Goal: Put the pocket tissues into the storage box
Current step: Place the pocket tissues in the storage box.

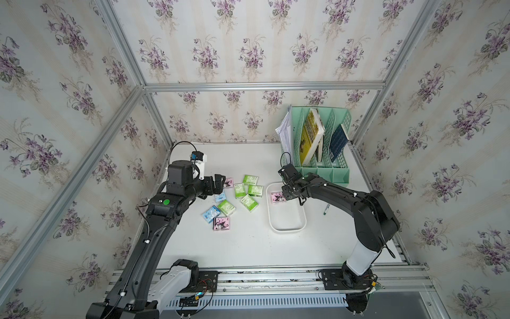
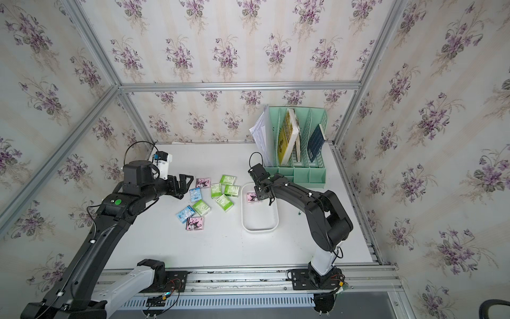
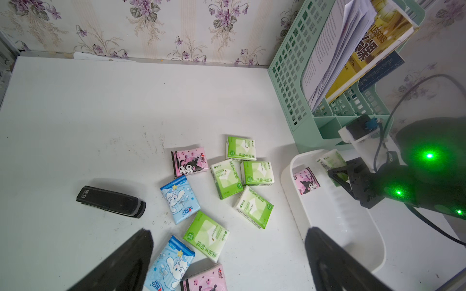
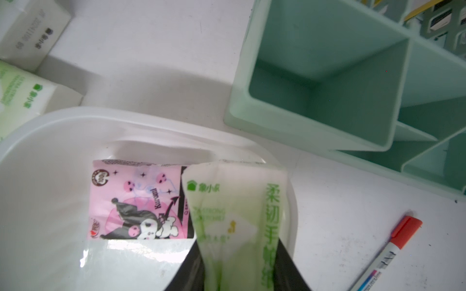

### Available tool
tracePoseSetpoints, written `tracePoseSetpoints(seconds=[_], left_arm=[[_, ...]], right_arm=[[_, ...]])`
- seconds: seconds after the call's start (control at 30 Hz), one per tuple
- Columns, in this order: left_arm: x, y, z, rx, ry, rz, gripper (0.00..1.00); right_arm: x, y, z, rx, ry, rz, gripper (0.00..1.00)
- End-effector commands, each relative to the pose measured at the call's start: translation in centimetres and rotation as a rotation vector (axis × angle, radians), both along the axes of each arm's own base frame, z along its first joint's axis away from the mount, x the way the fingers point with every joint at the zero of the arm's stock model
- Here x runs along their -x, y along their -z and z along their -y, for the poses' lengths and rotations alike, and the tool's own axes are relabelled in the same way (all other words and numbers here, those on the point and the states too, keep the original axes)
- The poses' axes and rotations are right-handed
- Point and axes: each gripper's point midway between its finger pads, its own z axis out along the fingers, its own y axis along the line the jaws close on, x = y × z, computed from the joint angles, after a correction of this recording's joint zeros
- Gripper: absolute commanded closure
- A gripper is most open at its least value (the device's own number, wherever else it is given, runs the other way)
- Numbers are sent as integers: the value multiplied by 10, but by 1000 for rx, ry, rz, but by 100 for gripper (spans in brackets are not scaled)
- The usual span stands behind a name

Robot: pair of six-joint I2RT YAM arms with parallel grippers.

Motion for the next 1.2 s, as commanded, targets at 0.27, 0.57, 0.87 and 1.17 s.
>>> tracePoseSetpoints(seconds=[0.27, 0.57, 0.87, 1.17], left_arm=[[0, 1, -2, -19, -1, 2, 1], [3, 1, -4, -32, -2, 1, 1], [3, 1, -4, -32, -3, 2, 1], [4, 1, -4, -34, -4, 1, 1]], right_arm=[[15, 21, 4, 50, 50, -46, 67], [19, 36, -5, 45, 35, -57, 64], [16, 30, -22, -51, 15, -42, 49], [12, 5, -34, -139, -13, 12, 38]])
